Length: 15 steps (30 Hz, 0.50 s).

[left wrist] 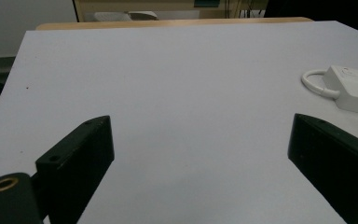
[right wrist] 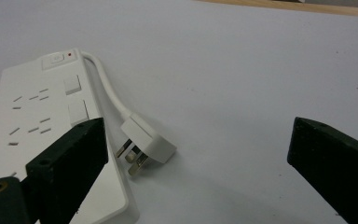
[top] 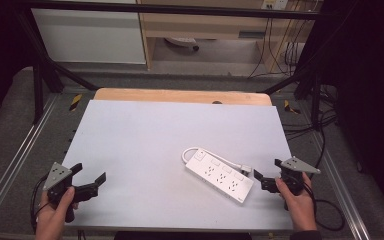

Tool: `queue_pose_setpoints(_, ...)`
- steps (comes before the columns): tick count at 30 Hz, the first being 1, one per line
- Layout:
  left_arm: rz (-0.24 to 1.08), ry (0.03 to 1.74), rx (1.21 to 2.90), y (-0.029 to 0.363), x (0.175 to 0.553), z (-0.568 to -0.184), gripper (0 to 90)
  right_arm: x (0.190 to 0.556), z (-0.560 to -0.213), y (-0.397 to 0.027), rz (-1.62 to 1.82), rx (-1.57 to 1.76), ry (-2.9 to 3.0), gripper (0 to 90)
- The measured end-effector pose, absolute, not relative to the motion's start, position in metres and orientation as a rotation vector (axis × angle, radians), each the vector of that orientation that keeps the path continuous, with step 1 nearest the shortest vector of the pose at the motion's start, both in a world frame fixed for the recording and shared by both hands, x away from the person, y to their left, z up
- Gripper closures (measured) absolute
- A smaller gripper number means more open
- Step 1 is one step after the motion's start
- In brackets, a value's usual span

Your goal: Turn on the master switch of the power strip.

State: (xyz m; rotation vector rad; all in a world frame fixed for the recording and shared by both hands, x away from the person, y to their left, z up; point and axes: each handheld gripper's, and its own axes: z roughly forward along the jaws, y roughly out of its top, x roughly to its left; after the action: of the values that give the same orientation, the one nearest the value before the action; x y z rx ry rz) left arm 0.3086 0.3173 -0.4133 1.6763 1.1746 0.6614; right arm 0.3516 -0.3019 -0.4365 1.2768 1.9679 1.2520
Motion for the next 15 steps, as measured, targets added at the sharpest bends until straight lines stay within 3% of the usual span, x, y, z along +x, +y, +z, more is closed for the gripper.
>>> queue_pose_setpoints(15, 0.653, 1.158, 1.694, 0.314, 0.310, -0.414, 6.8, 0.346, -0.421, -0.300, 1.309, 1.251, 1.897, 4.2)
